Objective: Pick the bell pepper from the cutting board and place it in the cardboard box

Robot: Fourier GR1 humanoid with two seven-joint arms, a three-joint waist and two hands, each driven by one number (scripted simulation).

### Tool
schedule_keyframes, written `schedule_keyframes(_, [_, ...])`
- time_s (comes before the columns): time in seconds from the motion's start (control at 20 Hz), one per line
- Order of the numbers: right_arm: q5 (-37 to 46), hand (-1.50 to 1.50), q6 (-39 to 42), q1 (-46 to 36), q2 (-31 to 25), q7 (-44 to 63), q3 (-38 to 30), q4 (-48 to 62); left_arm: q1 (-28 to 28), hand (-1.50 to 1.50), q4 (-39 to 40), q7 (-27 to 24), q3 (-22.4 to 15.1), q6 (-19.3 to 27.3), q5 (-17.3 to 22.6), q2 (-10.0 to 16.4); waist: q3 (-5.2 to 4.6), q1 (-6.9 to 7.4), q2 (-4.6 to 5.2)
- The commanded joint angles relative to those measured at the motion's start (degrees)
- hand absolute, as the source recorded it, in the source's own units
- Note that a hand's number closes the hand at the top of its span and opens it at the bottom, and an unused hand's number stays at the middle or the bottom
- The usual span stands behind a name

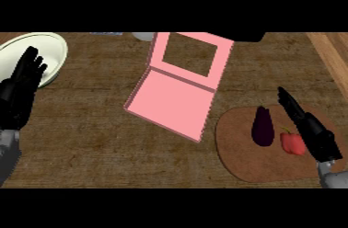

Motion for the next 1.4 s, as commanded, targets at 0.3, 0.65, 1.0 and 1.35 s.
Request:
schedule_keyframes(0.3, [-5.82,-1.50,-23.05,-1.23,12.86,-8.29,-15.86,-11.01,2.49,0.00,-2.62,-0.82,-7.77,-4.04,-2.30,-3.27,3.49,-9.30,-5.14])
schedule_keyframes(0.65, [36.26,-1.50,-45.11,18.83,0.32,-1.60,-3.80,0.00,1.78,0.00,-5.57,-1.21,-16.31,-5.55,-6.18,-7.66,1.18,-3.10,1.36])
schedule_keyframes(1.0, [54.60,-1.50,-43.05,32.34,-1.52,18.37,-2.40,-19.89,2.25,0.00,-3.87,-2.99,-16.40,-5.38,-8.12,-8.28,0.88,-2.25,1.44])
schedule_keyframes(1.35, [60.23,-1.50,-22.76,42.63,-1.60,35.14,3.81,-42.58,0.91,0.00,-3.93,-2.20,-17.45,-6.29,-8.30,-10.47,1.13,-1.27,1.60])
